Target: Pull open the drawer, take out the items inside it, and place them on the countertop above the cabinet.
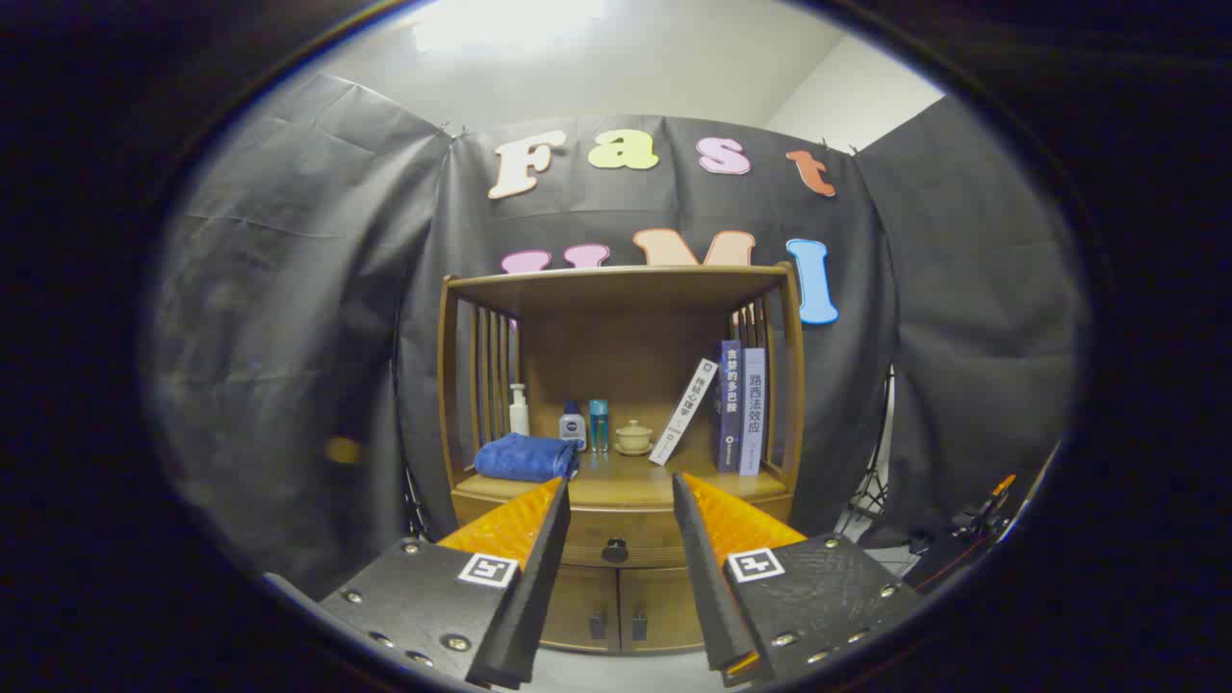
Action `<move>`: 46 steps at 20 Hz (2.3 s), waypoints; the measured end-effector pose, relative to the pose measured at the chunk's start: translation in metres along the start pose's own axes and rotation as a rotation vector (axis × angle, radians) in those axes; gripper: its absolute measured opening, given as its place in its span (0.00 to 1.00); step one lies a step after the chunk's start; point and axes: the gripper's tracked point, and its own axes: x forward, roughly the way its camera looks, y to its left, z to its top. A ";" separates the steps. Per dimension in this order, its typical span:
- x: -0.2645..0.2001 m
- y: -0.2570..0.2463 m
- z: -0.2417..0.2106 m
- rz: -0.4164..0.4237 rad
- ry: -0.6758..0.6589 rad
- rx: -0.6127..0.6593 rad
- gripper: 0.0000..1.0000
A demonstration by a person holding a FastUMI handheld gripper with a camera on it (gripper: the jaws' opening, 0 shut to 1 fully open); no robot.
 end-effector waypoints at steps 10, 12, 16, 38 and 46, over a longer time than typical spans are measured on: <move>-0.016 -0.005 0.005 -0.026 0.019 -0.070 0.65; -0.017 -0.007 0.006 -0.038 0.011 -0.074 0.65; -0.013 -0.013 0.002 -0.060 0.008 -0.073 0.65; 0.160 0.017 -0.165 -0.047 0.266 0.045 0.65; 0.220 0.023 -0.257 -0.008 0.446 0.097 0.74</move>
